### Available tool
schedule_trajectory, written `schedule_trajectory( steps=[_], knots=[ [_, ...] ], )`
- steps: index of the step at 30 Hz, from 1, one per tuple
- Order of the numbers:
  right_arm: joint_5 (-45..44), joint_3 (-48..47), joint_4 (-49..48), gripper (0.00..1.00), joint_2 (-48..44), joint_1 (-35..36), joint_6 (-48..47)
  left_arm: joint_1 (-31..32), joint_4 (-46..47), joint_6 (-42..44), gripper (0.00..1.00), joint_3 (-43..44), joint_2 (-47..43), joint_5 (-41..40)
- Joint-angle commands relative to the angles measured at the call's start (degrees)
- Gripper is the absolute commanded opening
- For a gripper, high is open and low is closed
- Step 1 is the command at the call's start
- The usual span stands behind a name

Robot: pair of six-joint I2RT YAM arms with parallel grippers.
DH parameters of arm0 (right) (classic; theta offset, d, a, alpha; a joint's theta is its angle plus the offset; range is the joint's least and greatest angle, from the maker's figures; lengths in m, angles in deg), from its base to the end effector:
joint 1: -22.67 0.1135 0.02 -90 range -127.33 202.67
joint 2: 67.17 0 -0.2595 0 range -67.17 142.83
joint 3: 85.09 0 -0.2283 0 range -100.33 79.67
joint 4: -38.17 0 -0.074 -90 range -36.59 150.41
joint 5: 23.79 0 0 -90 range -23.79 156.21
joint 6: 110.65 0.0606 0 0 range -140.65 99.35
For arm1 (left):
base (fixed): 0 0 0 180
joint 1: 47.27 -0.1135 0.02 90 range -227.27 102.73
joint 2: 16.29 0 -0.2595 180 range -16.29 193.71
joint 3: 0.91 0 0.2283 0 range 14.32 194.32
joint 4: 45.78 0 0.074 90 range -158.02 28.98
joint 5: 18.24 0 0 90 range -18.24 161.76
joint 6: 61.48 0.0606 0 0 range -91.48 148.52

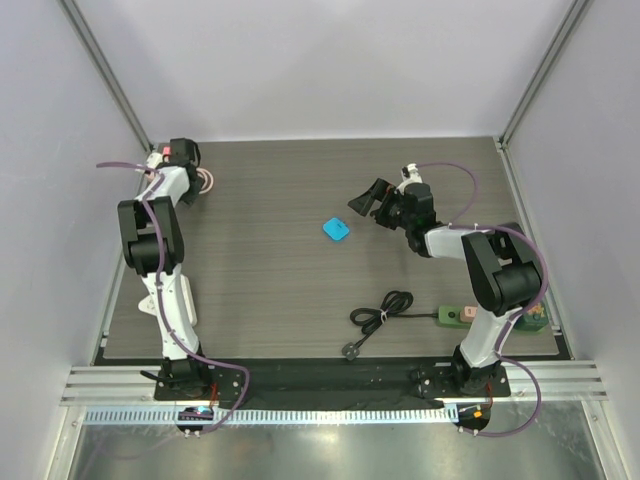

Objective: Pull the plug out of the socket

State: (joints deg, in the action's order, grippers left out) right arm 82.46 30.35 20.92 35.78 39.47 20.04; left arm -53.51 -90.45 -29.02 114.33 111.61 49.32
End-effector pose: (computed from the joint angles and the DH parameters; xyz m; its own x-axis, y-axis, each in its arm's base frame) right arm 0.3592 0.1262 0.1770 -0.6056 0.4710 -0.6414 -0.1748 0.7076 0.6846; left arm 0.4670 0.0743 0.1588 -0.1915 -0.8055 -0.5608 -0.8699 0.4039 -0.2830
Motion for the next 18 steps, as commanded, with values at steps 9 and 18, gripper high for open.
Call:
schedule_trajectory(
  steps=[9,18],
  knots=[
    [0.80,-2.45,-1.96,1.00,0.84,-0.18,-0.26,-1.14,8.60,-2.48,0.39,-1.48,0.86,2.75],
    [0.89,-2.62,-1.79,1.00,1.02,-0.10,-0.17,-2.19,3.24,-5.92,0.31,0.36,4.11,3.10]
  ],
)
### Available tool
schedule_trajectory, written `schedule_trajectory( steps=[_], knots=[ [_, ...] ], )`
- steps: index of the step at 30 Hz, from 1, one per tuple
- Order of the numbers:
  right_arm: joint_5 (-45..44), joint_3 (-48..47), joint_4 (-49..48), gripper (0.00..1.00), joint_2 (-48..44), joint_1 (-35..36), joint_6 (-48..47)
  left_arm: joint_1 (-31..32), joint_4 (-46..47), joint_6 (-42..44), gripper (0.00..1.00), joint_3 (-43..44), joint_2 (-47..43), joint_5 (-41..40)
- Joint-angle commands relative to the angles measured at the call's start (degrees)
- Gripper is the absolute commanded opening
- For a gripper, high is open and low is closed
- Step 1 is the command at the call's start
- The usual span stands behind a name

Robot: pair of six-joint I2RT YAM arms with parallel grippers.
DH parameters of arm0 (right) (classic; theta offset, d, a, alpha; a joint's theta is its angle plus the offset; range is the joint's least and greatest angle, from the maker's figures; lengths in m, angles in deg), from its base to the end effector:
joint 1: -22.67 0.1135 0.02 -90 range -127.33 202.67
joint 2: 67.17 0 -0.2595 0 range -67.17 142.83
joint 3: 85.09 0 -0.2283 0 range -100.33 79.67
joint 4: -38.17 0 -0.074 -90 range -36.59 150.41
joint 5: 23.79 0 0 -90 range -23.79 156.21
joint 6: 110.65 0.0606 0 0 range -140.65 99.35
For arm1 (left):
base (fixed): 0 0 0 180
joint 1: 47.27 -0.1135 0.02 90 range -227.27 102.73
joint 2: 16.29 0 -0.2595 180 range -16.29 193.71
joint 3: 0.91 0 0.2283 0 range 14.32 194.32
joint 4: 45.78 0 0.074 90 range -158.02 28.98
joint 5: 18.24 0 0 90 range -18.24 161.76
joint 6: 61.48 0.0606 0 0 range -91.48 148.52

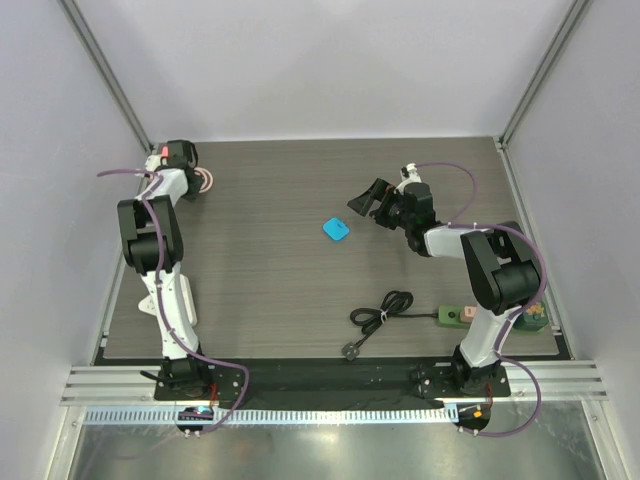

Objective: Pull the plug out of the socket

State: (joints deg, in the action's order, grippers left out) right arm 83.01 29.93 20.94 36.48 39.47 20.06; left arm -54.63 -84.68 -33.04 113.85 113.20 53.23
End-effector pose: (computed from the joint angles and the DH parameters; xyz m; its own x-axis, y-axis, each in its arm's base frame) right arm 0.3610 0.1273 0.1748 -0.6137 0.4669 -0.6367 -0.1767 0.7047 0.6872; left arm 0.4773 0.0811 0.1499 -0.1092 -0.8548 -0.5074 -0.8491 0.3456 -0.3996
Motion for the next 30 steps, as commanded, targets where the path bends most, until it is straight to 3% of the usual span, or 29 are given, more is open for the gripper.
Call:
schedule_trajectory(
  steps=[1,6,12,16,19,25,29,30],
  knots=[
    [0.34,-2.12,-1.72,1.00,0.41,-0.10,-0.28,-1.08,-2.71,-1.98,0.29,0.76,2.61,-0.81],
    [0.34,-2.38,-1.63,1.00,0.58,-0.10,-0.19,-1.61,-3.58,-0.23,0.00,-0.30,2.00,0.32],
    [0.96,-3.87,0.12,1.00,1.72,0.34,-0.54,-1.52,-5.08,-1.45,0.00,-7.93,-5.45,3.75],
    [1.13,-4.93,1.44,1.00,2.43,1.04,-1.42,-0.91,-4.30,-4.80,0.00,-19.96,-14.40,8.49],
    [1.13,-5.98,2.67,1.00,2.87,1.83,-2.30,-0.56,-4.11,-4.36,0.00,-30.93,-22.23,7.02],
    [0.52,-7.39,4.17,1.00,3.22,3.85,-3.79,-0.64,-3.59,-0.41,0.00,-42.64,-33.85,9.46],
    [-0.10,-9.58,6.45,1.00,4.18,6.40,-5.20,-0.64,-2.45,2.40,0.14,-48.45,-40.70,13.07],
    [-0.01,-10.11,6.80,1.00,4.45,6.84,-5.64,-0.64,-2.36,2.67,0.40,-49.24,-41.68,14.90]
  ],
)
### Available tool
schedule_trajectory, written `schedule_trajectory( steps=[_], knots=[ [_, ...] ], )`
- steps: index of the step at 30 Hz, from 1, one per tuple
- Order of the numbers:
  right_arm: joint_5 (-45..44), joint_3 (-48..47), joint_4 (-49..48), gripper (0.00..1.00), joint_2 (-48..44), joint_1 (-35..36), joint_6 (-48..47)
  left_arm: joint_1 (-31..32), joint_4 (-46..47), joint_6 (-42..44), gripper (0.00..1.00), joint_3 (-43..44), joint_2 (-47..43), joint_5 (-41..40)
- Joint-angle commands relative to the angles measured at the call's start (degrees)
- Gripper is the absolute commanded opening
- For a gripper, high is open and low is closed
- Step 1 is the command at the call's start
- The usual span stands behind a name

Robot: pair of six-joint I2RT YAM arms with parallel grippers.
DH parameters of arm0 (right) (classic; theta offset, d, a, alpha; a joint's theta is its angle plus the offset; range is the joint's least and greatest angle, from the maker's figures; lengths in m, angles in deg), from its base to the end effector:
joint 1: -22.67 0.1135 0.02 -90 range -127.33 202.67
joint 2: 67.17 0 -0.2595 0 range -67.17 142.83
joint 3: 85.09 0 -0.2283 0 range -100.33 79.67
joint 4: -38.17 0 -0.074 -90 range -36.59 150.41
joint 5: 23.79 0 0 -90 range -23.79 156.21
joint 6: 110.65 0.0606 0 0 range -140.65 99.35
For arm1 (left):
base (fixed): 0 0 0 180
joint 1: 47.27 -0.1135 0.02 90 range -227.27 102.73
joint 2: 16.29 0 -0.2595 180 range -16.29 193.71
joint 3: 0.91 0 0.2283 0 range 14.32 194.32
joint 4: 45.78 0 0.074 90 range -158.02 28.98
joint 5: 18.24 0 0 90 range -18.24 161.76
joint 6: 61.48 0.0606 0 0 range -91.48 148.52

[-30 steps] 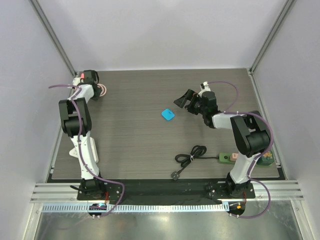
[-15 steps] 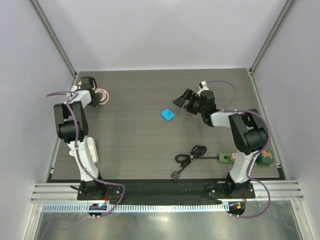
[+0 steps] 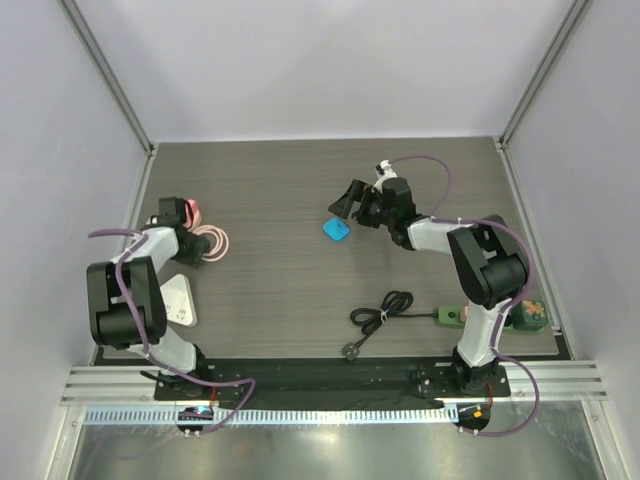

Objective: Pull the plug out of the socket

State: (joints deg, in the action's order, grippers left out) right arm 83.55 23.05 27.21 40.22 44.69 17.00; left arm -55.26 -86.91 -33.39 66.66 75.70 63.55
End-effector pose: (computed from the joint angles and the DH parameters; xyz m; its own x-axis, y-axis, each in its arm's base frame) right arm 0.3671 0.1679 0.1736 -0.6773 0.3550 -0.6444 -0.2469 0.7154 0.6536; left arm 0.2883 0.0492 0.1565 -0.2515 -0.9170 -0.3096 -0.8876 0.3460 -0.3039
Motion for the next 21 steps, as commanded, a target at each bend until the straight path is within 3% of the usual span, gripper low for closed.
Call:
schedule_trajectory(
  steps=[1,3,6,10,13,21],
  knots=[
    [-0.56,-3.58,0.79,1.00,0.97,2.06,-2.75,-0.01,-0.13,3.55,0.49,-3.19,-5.14,5.73],
    [-0.56,-4.89,1.84,1.00,1.68,3.46,-3.98,-0.01,-0.56,4.95,0.66,-3.91,-8.90,7.84],
    [-1.00,-6.22,3.34,1.00,2.20,4.43,-5.21,-0.01,-1.71,7.05,0.76,-4.70,-15.66,7.86],
    [-1.35,-6.66,3.61,1.00,2.03,5.22,-5.92,-0.01,-3.90,11.89,0.76,-2.16,-22.54,6.28],
    [-1.09,-6.66,3.26,1.00,2.03,5.58,-6.27,-0.01,-3.99,19.96,0.68,2.23,-24.31,6.10],
    [0.59,-8.33,2.99,1.00,3.44,7.60,-7.24,0.08,-15.92,37.28,0.70,19.01,-10.70,12.34]
  ],
)
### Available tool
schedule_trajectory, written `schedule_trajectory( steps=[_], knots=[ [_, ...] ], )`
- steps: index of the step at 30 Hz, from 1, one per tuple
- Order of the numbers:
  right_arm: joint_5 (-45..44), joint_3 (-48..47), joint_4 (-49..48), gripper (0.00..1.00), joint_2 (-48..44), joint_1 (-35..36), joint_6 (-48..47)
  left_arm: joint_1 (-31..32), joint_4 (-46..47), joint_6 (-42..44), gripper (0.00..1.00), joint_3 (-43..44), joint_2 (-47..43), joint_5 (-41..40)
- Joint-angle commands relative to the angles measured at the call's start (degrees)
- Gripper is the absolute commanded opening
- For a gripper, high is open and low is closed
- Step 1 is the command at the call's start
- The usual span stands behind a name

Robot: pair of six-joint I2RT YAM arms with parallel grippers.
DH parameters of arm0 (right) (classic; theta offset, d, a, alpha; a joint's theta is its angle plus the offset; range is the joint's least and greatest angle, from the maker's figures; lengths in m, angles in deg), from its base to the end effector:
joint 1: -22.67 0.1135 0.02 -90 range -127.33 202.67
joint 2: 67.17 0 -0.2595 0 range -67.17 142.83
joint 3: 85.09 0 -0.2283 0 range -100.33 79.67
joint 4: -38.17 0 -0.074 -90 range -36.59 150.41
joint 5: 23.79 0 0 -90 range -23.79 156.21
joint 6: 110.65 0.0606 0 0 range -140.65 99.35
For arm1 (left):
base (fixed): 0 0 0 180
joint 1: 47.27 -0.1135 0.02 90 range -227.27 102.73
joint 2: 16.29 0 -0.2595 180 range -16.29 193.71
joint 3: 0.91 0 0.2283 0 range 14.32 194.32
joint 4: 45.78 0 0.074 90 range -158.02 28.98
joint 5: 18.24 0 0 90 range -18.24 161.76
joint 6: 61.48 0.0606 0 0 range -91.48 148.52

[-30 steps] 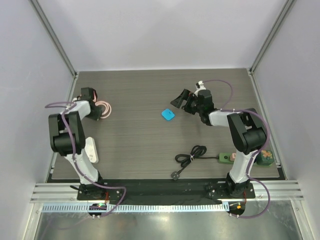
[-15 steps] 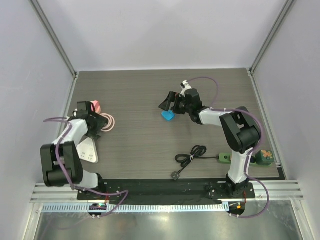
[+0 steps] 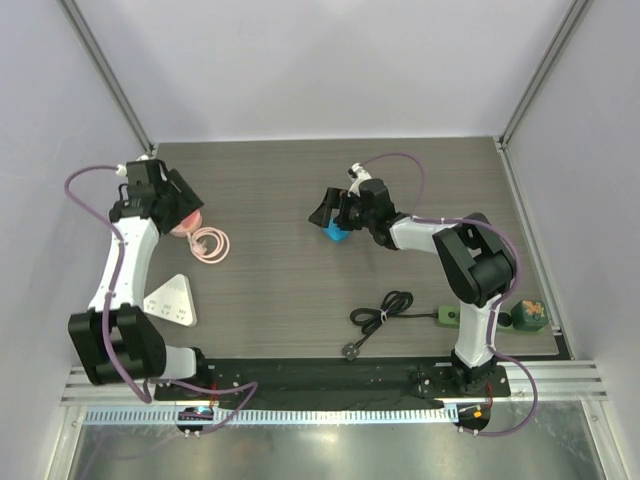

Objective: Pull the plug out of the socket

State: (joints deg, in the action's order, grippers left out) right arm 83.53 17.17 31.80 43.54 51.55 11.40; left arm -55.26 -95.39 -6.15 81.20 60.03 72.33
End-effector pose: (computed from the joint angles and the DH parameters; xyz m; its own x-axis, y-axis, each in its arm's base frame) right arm 0.3601 0.2192 0.1730 -0.7007 0.1921 -0.6871 -0.3803 0.7143 0.5875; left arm 0.2802 0.0387 0.2955 -0.4889 -0.6430 -0.5895 -0.4985 0.7605 -0.4161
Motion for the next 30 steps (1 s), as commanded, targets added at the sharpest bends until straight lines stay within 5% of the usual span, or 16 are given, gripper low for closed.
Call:
schedule_trajectory(
  steps=[1,8,19,30],
  knots=[
    [0.70,-2.36,-1.51,1.00,0.20,0.74,-1.82,0.08,-8.34,11.46,0.70,5.37,6.12,2.94],
    [2.19,-2.89,-2.21,1.00,0.90,0.74,-1.12,1.66,-8.52,17.98,0.73,9.68,11.31,-10.24],
    [2.80,-3.33,-1.95,1.00,1.17,0.82,-1.20,1.92,-8.52,19.91,0.75,19.69,27.03,-13.76],
    [3.77,-3.24,-2.65,1.00,1.17,0.74,-0.41,2.45,-9.14,19.03,0.72,24.19,33.63,-16.05]
  ],
)
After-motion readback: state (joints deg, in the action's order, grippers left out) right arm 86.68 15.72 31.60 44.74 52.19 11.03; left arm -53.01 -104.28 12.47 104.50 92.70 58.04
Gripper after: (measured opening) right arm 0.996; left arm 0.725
